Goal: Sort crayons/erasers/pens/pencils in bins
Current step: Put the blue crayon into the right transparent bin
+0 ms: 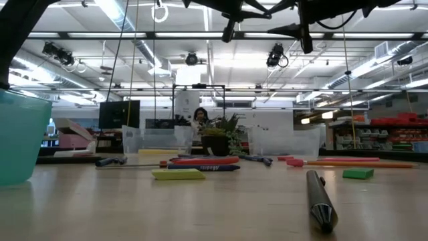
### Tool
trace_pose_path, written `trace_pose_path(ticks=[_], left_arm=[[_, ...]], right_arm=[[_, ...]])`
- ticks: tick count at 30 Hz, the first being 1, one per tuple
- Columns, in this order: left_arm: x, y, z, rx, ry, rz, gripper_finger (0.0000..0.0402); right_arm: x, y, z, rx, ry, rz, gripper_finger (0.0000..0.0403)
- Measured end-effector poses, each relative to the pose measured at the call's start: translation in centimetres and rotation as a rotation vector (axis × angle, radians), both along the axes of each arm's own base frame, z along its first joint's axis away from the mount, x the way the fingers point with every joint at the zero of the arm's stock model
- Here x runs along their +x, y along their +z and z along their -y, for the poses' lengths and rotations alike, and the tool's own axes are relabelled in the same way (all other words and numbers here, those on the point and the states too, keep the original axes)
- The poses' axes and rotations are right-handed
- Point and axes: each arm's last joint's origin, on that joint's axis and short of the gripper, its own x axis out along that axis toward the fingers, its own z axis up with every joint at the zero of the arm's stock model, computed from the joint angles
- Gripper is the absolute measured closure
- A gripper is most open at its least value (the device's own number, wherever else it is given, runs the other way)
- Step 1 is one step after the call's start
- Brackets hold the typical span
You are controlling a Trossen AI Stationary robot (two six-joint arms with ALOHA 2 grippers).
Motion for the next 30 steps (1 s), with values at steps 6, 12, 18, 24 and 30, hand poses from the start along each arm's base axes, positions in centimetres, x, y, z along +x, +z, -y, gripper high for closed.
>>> trace_pose_path(ticks=[6,12,18,24,30], left_arm=[[0.14,-0.04,0.35,0.004,-0.001,-0.002,0.0369],[0.05,-0.07,0.12,0.012,0.002,-0.005,0.0375],[-0.02,-0.37,0.21,0.021,-0.005,-0.036,0.037],[0.0,-0.42,0.36,0.026,-0.012,-0.041,0.0369],[0.0,-0.42,0.37,0.024,-0.015,-0.041,0.0334]], right_arm=[[0.38,-0.34,0.08,0.016,0.009,-0.013,0.0211],[0.33,-0.29,0.07,0.004,0.01,-0.014,0.0248],[0.34,-0.28,0.05,-0.002,0.016,-0.016,0.0301],[0.37,-0.22,-0.02,-0.019,0.045,-0.015,0.0353],[0.37,-0.25,-0.02,-0.037,0.048,-0.023,0.0368]])
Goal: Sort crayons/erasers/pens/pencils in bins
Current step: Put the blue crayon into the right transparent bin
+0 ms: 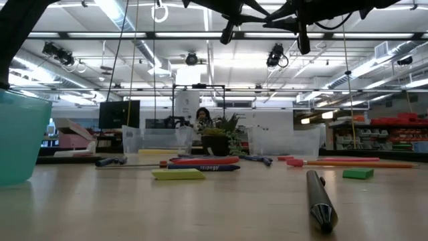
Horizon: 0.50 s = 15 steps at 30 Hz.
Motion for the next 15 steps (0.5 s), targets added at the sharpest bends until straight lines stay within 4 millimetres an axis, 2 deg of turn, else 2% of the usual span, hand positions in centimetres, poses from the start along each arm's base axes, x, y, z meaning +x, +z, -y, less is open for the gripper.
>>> trace_pose_path(ticks=[6,11,15], left_arm=[[-0.5,-0.3,-0.7,0.02,-0.002,-0.045,0.0304],[-2.5,0.1,-2.2,0.052,0.024,-0.119,0.0286],[-4.2,1.3,-2.9,0.111,0.033,-0.125,0.0276]], right_arm=[[-0.2,-0.5,0.3,0.002,-0.055,-0.05,0.0364],[-0.6,-1.2,1.1,0.016,-0.161,-0.128,0.0364],[-0.8,-2.3,2.5,0.067,-0.266,-0.2,0.0364]])
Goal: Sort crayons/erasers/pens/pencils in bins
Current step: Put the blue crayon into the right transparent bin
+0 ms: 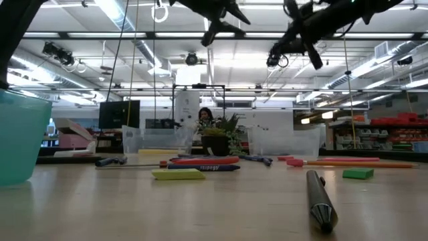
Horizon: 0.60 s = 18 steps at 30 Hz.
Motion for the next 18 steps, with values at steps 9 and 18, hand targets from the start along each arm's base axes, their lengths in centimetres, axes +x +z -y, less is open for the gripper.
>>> trace_pose_path(ticks=[9,18], left_arm=[[-2.7,2.8,0.7,0.096,-0.03,0.031,0.0277],[-3.8,3.9,2.8,0.141,-0.099,0.009,0.0272]], right_arm=[[1.8,-4.4,4.2,0.143,-0.116,-0.142,0.0363],[1.6,-8.4,8.3,0.4,-0.386,-0.124,0.0363]])
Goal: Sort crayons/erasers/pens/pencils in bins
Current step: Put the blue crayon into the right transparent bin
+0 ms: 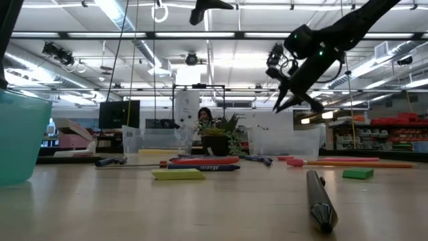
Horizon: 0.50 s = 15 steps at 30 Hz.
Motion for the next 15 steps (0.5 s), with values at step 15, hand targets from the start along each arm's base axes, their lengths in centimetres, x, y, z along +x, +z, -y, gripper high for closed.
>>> trace_pose_path(ticks=[15], left_arm=[[-0.4,-0.4,0.2,0.03,-0.026,-0.055,0.0269]], right_arm=[[-0.4,-1.7,1.9,0.086,-0.144,0.035,0.0319]])
